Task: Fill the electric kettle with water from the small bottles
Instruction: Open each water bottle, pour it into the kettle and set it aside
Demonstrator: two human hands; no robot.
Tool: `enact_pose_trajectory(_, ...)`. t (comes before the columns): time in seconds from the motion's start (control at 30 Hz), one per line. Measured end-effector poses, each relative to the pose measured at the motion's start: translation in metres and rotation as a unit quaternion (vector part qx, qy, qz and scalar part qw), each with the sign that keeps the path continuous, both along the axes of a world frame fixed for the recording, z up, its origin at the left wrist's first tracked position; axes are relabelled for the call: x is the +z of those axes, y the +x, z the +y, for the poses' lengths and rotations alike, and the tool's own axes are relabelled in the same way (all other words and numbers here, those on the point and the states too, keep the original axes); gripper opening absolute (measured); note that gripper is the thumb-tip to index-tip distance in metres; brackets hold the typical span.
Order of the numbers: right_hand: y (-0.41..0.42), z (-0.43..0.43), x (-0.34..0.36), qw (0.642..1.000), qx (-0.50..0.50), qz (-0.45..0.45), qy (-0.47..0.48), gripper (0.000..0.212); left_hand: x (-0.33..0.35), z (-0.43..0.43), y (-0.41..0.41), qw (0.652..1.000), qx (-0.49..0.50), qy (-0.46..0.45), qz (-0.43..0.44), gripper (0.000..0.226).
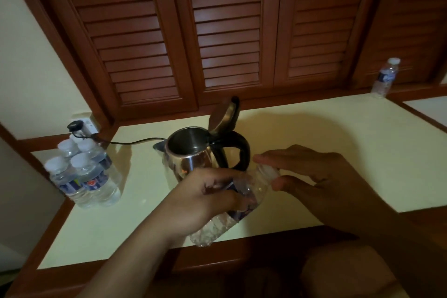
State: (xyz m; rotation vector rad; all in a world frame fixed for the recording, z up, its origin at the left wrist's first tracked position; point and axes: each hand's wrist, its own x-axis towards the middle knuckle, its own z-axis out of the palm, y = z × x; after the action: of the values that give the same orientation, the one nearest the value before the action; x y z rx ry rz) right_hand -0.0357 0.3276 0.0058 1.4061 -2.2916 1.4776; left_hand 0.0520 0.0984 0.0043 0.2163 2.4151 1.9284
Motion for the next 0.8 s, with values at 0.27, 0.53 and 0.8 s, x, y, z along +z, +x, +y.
enact_pose_trajectory(0.27,-0.06,0.068,0.056,0.994,0.058,0.086,0.044,0.037,-0.009,0.072,-0.093,0.849,-0.34,0.349,-0.203,0.059)
enact_pose_trajectory(0.53,-0.158,0.134,0.073,0.952,-0.051,0.287,0.094,0.054,0.021,0.177,-0.178,0.968,-0.133,0.207,-0.044,0.021)
enact_pose_trajectory(0.8,-0.252,0.204,0.049,0.936,-0.236,0.158,0.209,0.065,0.005,0.267,-0.252,0.829,0.2,-0.41,0.325,0.062)
